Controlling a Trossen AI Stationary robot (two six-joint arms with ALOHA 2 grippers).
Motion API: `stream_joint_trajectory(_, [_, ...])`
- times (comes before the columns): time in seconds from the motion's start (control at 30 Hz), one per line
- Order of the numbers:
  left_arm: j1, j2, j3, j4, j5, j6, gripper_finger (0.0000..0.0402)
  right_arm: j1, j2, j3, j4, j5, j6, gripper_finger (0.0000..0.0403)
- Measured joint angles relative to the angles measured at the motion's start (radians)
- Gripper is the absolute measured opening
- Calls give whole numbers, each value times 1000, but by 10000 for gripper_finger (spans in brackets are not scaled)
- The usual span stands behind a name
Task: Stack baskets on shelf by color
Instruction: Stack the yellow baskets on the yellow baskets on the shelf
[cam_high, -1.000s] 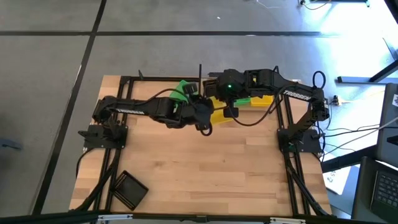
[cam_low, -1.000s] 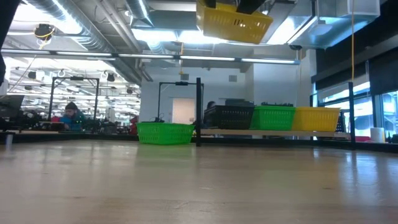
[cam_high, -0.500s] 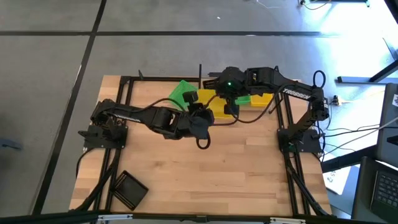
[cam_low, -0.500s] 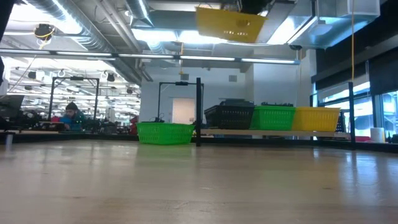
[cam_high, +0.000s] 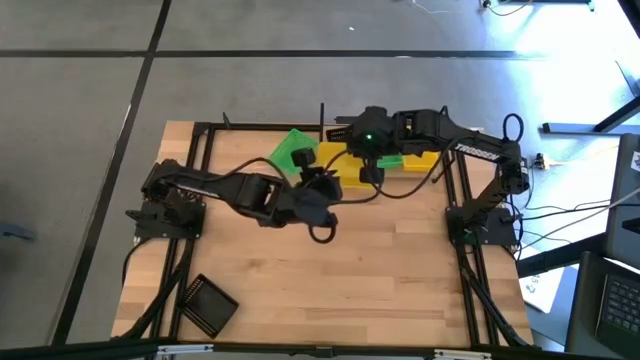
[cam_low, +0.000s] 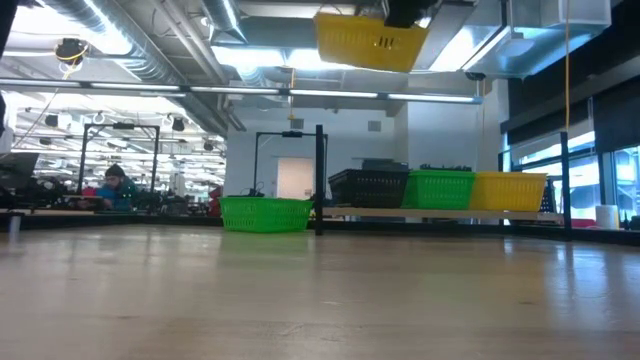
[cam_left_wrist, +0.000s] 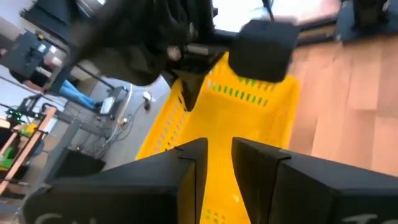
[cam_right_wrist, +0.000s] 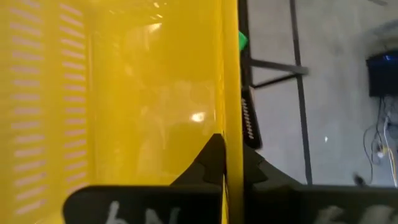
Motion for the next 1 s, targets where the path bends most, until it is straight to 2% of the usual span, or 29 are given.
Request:
stream_joint_trajectory(0.33, [-90,-85,2,-24,-176,-8,67,0,-35,0,-56,15,46,0])
stream_joint_trajectory(0.5, [-109,-123,2,-50,-227,-11,67,-5,-64,-1,-97,123,136,0])
stream_joint_trajectory(0.73, [-107,-142,2,-86,-232,-11,67,-34,-137,-1,-246,267,575,0])
stream_joint_trajectory(0.83, [-99,-137,1,-138,-228,-17,67,-52,-169,-1,-356,284,780,0])
stream_joint_trajectory(1.0, [-62,-138,1,-211,-161,-118,67,-79,-245,-37,-347,276,974,0])
